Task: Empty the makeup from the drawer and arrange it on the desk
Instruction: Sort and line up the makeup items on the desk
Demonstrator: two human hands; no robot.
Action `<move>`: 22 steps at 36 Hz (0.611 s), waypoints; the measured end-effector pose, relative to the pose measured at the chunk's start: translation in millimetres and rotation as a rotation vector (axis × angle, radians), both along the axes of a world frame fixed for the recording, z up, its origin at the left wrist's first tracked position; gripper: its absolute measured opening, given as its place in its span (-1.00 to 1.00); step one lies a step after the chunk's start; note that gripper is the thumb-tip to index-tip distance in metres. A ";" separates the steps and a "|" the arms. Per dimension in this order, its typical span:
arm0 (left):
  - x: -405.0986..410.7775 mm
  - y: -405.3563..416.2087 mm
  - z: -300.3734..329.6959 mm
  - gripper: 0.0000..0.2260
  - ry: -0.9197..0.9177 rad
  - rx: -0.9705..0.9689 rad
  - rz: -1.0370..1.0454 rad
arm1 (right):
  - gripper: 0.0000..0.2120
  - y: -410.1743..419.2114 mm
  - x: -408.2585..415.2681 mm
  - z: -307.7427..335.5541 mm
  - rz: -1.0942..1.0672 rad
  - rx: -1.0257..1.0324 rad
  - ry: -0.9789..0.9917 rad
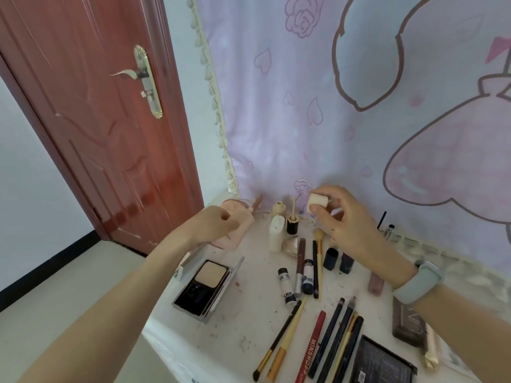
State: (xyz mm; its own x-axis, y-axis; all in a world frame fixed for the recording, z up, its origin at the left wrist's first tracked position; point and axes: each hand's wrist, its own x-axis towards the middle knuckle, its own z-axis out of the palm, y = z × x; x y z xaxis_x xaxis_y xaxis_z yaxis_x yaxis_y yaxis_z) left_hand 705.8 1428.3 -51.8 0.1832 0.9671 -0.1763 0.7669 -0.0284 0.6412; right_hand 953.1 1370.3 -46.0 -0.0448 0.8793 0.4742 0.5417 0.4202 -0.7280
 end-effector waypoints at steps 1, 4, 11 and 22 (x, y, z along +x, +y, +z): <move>6.3 4.3 -2.1 -0.67 0.072 0.002 -0.027 | -0.84 0.6 -1.1 -1.6 -0.004 -0.012 0.008; 25.3 15.1 -10.1 -0.66 0.255 -0.007 -0.065 | -0.82 2.5 -3.2 -5.6 0.002 -0.059 0.028; 45.7 29.5 -26.2 -0.68 0.438 -0.026 -0.120 | -0.85 7.6 -0.7 -11.0 -0.003 -0.150 -0.001; 46.1 35.7 -48.4 -0.80 0.594 0.096 -0.074 | -0.73 5.0 -7.9 -19.5 0.008 -0.186 0.008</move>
State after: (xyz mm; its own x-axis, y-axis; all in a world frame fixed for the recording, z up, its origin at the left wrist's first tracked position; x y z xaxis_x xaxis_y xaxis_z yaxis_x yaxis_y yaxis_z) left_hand 751.9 1464.0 -100.2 0.1478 0.9723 -0.1812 0.9866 -0.1321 0.0956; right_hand 945.3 1375.3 -65.4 -0.0492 0.9513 0.3042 0.5329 0.2826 -0.7976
